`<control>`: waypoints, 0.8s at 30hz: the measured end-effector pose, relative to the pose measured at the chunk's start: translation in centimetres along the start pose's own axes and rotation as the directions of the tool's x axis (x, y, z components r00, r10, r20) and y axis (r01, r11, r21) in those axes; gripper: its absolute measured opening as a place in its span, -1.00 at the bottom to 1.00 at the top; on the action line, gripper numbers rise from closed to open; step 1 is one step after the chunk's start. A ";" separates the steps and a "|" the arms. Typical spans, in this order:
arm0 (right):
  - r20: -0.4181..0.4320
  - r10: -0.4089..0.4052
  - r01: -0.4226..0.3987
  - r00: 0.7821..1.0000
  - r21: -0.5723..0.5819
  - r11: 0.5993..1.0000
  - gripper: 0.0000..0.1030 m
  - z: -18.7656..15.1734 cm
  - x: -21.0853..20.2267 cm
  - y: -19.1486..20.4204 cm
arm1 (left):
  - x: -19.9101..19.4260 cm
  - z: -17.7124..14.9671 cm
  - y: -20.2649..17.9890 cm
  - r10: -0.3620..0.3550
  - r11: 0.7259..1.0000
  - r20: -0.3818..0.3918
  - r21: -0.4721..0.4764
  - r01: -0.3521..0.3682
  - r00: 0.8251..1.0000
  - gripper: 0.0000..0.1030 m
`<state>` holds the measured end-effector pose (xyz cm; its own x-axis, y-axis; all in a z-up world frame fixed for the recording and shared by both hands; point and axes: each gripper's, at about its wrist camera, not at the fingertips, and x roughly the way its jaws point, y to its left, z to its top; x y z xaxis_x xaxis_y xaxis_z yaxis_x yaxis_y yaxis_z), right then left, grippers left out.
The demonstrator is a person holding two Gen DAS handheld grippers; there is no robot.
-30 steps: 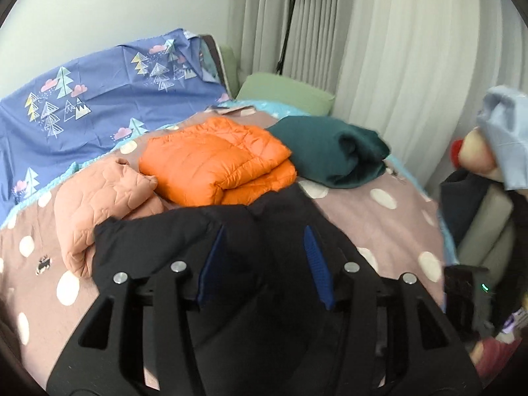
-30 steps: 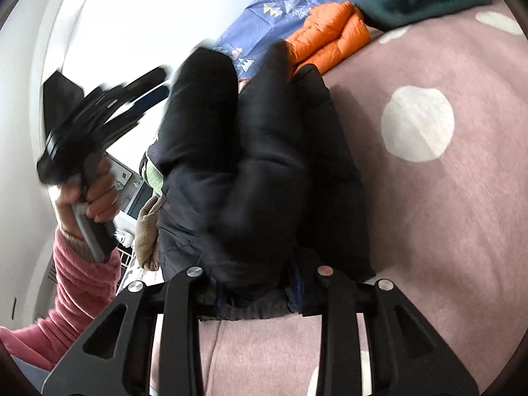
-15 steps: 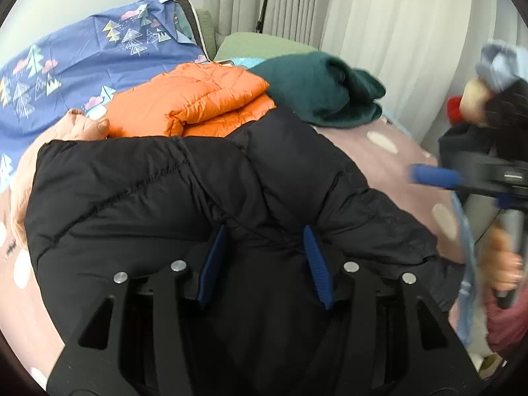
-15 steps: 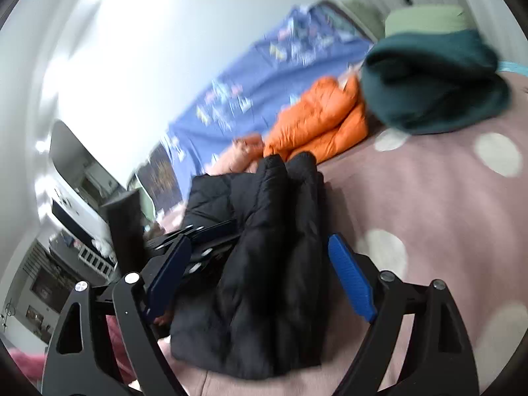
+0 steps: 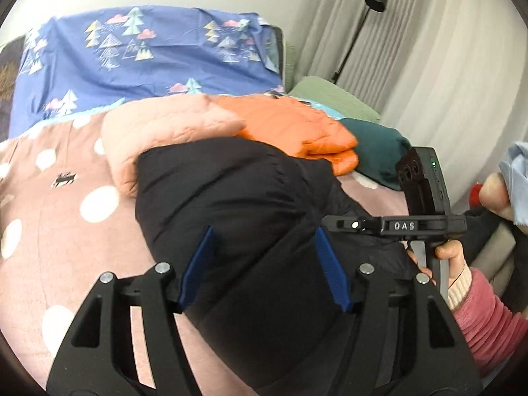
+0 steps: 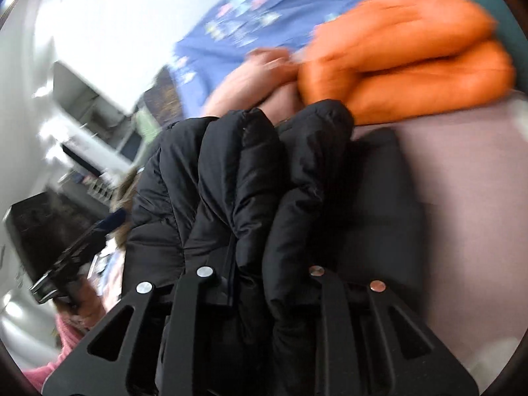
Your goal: Fold large clothes
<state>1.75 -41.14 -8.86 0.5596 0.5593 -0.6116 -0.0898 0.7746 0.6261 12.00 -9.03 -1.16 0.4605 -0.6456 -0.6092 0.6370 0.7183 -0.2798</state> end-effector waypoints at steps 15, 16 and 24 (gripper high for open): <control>0.266 -0.344 0.358 0.900 -0.003 0.934 -0.09 -4.2 -13.7 -0.1 | 7.6 -2.9 -7.3 -0.071 0.965 -0.092 0.247 0.092 0.993 0.29; 0.297 -0.325 0.348 0.898 -0.029 0.937 -0.09 -4.3 -14.3 1.0 | 7.8 -2.9 -7.2 -0.070 0.965 -0.096 0.244 0.091 0.993 0.29; 0.191 -0.466 0.492 0.864 -0.117 0.863 -0.26 -8.3 -6.8 1.1 | 8.0 -2.0 -6.5 -0.047 0.970 -0.107 0.231 0.071 0.993 0.28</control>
<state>-9.00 -41.68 -8.05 0.6826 0.0654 -0.7279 0.1016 0.9778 0.1831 10.34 -18.31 -5.70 0.3608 -0.6475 -0.6712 0.7938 0.5910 -0.1433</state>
